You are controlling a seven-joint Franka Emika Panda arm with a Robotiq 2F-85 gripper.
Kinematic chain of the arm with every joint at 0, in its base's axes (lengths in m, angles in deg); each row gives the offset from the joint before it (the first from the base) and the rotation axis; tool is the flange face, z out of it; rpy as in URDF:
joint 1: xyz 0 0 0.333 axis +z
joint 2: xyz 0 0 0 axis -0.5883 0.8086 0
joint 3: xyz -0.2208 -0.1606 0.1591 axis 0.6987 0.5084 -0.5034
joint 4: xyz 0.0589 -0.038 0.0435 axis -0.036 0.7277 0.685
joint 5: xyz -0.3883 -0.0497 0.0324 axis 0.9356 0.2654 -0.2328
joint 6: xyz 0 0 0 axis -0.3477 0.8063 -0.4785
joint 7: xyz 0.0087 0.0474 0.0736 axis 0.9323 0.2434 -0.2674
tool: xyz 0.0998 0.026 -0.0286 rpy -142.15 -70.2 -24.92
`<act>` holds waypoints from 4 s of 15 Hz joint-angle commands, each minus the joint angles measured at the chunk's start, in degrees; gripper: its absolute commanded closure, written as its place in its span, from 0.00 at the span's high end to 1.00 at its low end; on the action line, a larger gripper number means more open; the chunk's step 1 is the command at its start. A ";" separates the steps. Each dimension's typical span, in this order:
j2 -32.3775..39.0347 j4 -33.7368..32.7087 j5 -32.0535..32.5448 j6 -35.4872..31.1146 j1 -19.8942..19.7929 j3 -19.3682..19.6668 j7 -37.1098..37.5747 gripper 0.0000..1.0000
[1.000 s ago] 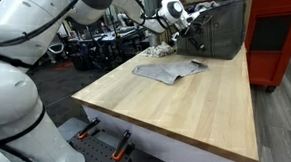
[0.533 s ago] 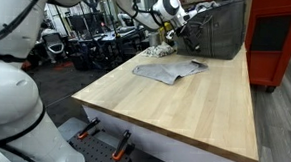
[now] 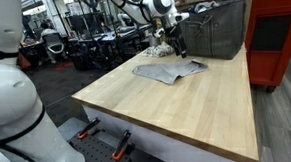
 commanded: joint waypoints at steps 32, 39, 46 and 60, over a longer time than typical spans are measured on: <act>10.56 -12.07 -4.32 -1.28 -2.22 2.02 11.93 0.00; 0.33 -1.33 -6.85 0.79 -3.73 -0.02 2.14 0.00; -1.86 0.75 -11.29 2.82 -3.81 -3.39 -6.17 0.00; -3.17 12.87 -4.61 -22.80 -7.87 -5.52 -40.48 0.00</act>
